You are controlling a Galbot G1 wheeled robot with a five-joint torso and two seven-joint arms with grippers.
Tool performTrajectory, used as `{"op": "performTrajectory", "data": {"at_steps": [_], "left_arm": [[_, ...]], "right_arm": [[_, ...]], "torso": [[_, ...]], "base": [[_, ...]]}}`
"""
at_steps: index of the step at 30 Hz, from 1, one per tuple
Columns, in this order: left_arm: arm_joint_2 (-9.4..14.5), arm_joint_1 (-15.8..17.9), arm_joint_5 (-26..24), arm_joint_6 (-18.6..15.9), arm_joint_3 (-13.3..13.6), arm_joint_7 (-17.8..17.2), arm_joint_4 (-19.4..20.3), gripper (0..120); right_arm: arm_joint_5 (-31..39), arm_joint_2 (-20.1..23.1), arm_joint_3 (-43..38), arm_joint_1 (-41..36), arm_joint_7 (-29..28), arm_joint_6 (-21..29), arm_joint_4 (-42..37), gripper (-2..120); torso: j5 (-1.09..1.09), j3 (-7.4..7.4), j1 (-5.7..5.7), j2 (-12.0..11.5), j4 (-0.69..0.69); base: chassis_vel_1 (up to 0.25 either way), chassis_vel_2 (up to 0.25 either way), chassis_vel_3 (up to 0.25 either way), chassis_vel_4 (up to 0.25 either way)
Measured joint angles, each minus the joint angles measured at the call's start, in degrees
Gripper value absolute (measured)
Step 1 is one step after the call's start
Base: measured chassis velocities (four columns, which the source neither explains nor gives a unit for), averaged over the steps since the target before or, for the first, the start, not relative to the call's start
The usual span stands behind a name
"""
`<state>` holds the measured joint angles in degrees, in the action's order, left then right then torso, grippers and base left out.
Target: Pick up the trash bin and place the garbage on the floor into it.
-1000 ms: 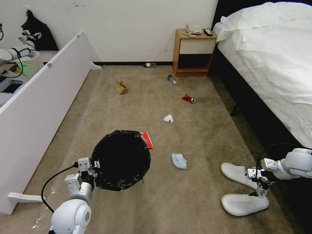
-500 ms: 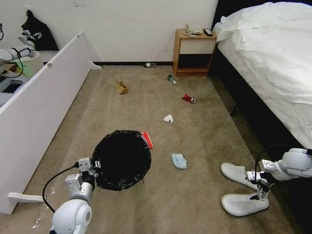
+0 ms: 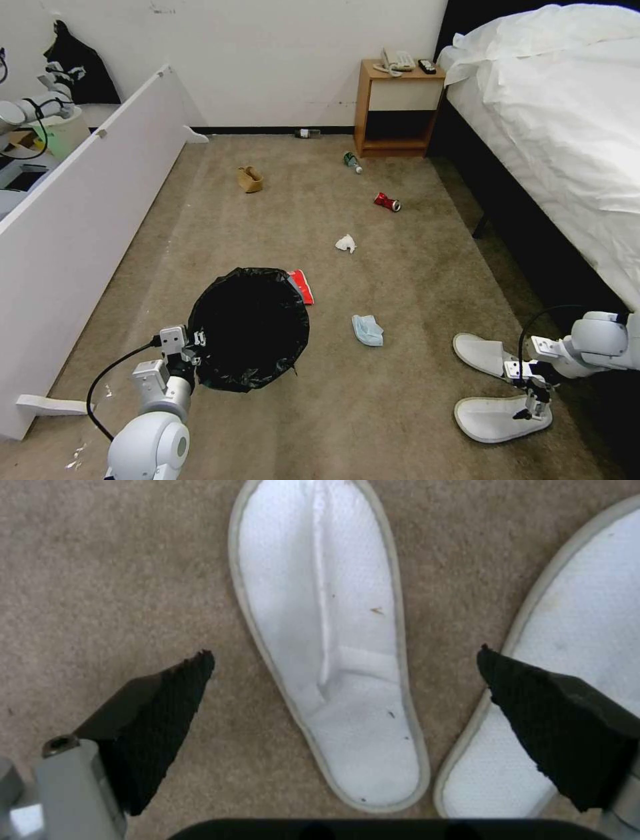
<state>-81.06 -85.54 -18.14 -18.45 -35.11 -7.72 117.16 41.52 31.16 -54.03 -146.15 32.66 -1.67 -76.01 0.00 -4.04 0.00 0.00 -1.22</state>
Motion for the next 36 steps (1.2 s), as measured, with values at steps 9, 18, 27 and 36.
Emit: {"op": "performTrajectory", "data": {"at_steps": [9, 18, 27, 36], "left_arm": [[-0.4, 0.0, 0.4, 0.3, -0.2, 0.3, -0.3, 2], [-0.6, 0.1, 0.4, 0.7, -0.4, 0.5, -0.7, 2], [-0.8, 0.1, 0.4, 0.8, -0.7, 0.6, -0.7, 2], [-1.1, 0.1, 0.7, 0.9, -0.9, 0.6, -0.9, 2]], "right_arm": [[0.4, 2.0, -1.4, -2.7, -0.8, -0.8, 1.7, 100], [0.8, 3.5, -2.1, -4.5, -1.1, -1.3, 3.0, 100], [1.3, 5.4, -3.3, -6.8, -1.2, -2.2, 5.4, 100], [1.3, 5.2, -3.8, -7.7, -0.8, -2.7, 6.6, 100]], "torso": [[0.00, 0.00, 0.00, 0.0, 0.01], [0.00, 0.00, 0.00, 0.0, 0.00], [0.00, 0.00, 0.00, 0.0, 0.02], [0.00, 0.00, 0.00, 0.0, 0.00]], "base": [[0.000, 0.000, 0.000, 0.000], [0.000, 0.000, 0.000, 0.000], [0.000, 0.000, 0.000, 0.000], [0.000, 0.000, 0.000, 0.000]]}}
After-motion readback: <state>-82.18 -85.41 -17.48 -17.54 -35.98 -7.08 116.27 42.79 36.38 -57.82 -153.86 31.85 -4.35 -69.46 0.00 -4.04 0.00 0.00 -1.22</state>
